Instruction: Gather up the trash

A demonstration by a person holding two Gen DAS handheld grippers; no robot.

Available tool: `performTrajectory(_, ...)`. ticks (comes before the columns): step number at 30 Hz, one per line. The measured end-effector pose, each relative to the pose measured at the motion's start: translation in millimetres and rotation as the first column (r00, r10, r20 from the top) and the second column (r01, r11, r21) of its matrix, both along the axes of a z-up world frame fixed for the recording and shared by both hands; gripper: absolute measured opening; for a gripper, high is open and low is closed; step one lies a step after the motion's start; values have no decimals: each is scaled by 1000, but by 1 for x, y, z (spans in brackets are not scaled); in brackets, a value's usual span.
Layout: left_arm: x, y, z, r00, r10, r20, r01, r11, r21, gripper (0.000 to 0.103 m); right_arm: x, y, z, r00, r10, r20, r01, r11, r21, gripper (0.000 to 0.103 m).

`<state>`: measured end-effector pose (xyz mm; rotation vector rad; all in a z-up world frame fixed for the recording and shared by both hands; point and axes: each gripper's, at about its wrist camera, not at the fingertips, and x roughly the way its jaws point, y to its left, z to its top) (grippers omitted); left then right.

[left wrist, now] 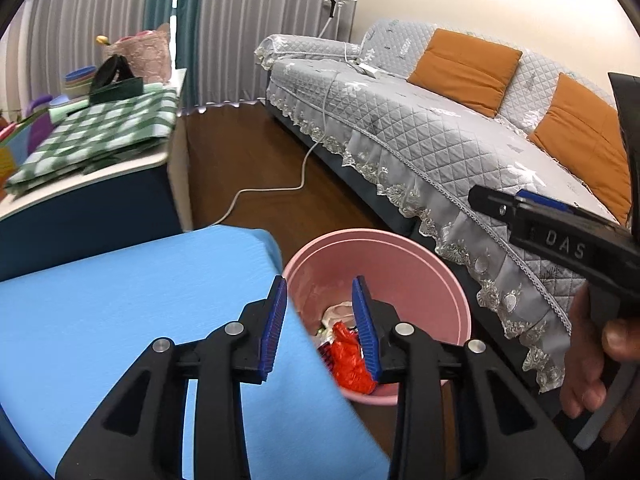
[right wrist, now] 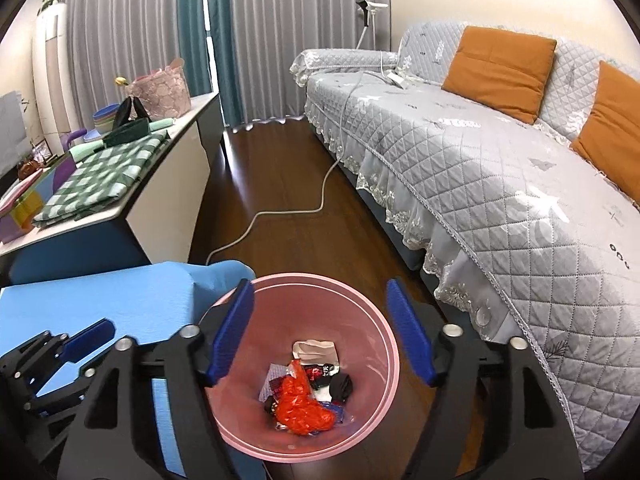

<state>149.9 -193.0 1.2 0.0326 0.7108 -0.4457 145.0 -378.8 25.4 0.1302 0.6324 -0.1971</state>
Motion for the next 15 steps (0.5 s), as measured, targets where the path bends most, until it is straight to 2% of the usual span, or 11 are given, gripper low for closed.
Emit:
performTrajectory(2,-9,12,7,1000,6,19,-6,1000,13,44,-6,5,6,1000,15,18,-15,1000,0,82)
performTrajectory(7,-27,56,33,995,71,71,-72,997,2,50,-32,27,23,993,83,85,-82,997,-8,93)
performTrajectory(9,-35,77,44,990,110,87,-109,994,-19,55,-45,37,31,990,96,105,-96,995,-7,94)
performTrajectory(11,-49,97,54,985,141,103,-138,990,-31,60,-58,45,37,985,122,123,-127,991,35,96)
performTrajectory(15,-80,127,62,976,174,131,-172,985,-28,69,-84,68,44,979,148,139,-158,986,60,98)
